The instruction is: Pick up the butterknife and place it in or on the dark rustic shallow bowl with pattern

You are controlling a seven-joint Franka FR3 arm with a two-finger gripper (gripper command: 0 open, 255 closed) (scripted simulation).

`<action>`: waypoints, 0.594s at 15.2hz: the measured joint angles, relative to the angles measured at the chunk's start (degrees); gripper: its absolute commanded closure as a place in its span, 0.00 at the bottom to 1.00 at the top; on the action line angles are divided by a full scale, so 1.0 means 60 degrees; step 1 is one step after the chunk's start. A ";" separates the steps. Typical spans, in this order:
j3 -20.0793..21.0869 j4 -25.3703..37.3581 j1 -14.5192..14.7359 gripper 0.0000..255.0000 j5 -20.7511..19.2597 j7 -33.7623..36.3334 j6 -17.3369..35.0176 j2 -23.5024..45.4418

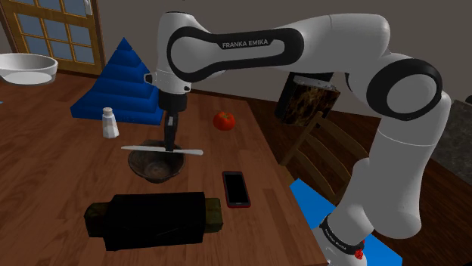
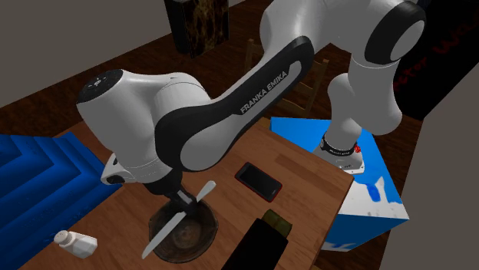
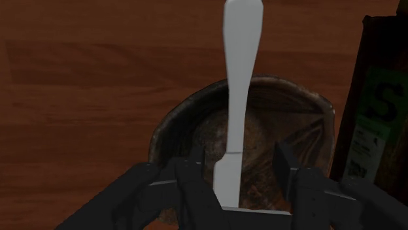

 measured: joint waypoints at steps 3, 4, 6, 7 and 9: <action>0.0000 0.0000 0.0000 0.00 0.0000 0.0000 0.0000 0.0000; 0.0000 0.0000 0.0000 0.00 0.0000 0.0000 0.0000 0.0000; -0.0003 0.0139 -0.0007 0.00 -0.0005 0.0010 -0.0142 -0.0005; -0.0018 0.0383 -0.0034 0.00 -0.0013 0.0002 -0.0374 0.0004; -0.0039 0.0866 -0.0077 0.00 -0.0024 0.0014 -0.0879 -0.0016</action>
